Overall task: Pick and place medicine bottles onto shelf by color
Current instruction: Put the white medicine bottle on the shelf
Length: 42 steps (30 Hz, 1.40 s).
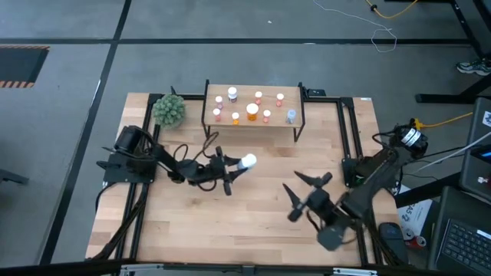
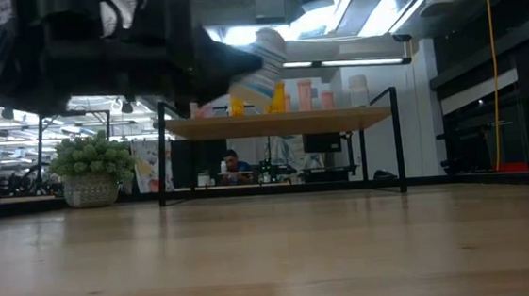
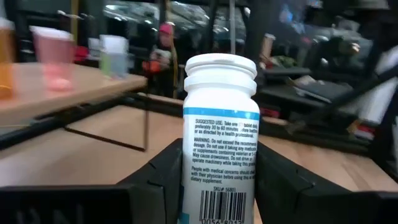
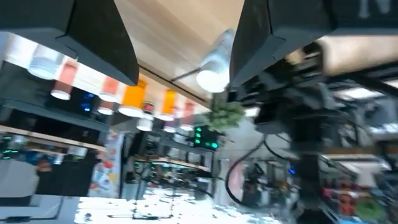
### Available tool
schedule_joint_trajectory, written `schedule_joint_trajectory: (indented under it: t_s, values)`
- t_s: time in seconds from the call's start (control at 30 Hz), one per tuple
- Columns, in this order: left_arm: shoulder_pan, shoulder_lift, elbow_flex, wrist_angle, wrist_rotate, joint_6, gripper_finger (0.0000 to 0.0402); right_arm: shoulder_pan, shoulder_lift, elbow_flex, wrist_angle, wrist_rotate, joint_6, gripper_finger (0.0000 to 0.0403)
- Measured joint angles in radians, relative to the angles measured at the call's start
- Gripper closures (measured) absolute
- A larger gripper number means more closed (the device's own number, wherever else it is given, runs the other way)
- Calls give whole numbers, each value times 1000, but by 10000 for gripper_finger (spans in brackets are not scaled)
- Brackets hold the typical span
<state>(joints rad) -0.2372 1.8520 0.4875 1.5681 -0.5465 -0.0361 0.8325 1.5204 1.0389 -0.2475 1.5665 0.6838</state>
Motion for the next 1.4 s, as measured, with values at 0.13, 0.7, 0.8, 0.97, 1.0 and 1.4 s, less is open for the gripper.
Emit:
schedule_joint_trajectory:
  t_s: [0.13, 0.7, 0.8, 0.97, 1.0, 1.4]
  values:
    - [1, 7, 16, -4, 26, 20, 257, -71, 0, -31, -13, 2, 21, 148]
    - [1, 20, 5, -116, 89, -94, 257, -279, 0, -125, -197, -447, 268, 148]
    - [2, 20, 14, -119, 134, -112, 257, -336, 18, -190, -30, -591, 177, 148]
    - [1, 20, 63, -149, 201, -108, 257, -411, 68, -240, 301, -664, -65, 148]
    - [1, 20, 71, -164, 201, -103, 257, -419, 74, -237, 323, -678, -95, 148]
    - [7, 19, 81, -237, 197, -106, 257, -432, 80, -185, 309, -697, -169, 148]
